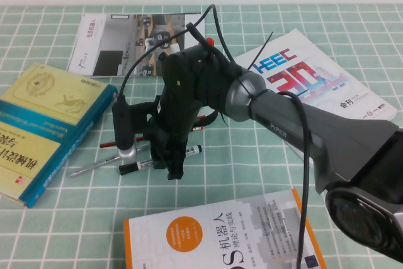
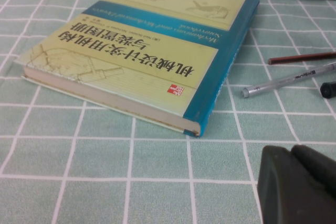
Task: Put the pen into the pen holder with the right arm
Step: Pick up the pen on the table, then place the pen onto the pen holder
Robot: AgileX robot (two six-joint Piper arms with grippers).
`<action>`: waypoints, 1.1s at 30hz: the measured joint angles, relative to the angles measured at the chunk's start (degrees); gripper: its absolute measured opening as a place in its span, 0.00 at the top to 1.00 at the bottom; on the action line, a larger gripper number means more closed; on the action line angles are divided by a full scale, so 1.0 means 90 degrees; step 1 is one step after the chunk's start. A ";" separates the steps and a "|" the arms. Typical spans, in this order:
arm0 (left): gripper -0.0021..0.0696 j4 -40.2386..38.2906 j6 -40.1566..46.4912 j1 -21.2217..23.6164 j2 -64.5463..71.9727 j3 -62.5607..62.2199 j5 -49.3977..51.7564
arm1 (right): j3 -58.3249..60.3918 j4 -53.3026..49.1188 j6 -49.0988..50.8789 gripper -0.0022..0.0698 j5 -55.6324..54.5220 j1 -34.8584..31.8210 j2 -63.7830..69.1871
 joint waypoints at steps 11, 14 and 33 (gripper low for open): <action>0.98 0.0000 0.0000 0.0000 0.0000 0.0000 0.0000 | -0.0074 0.0025 0.0000 0.80 0.0257 0.0000 0.0082; 0.98 0.0000 0.0000 0.0000 0.0000 0.0000 0.0000 | -0.0116 0.0000 0.0034 0.82 0.0358 0.0000 0.0097; 0.98 0.0000 0.0000 0.0000 0.0000 0.0000 0.0000 | -0.0007 -0.0364 0.2221 0.82 0.0718 0.0012 -0.1448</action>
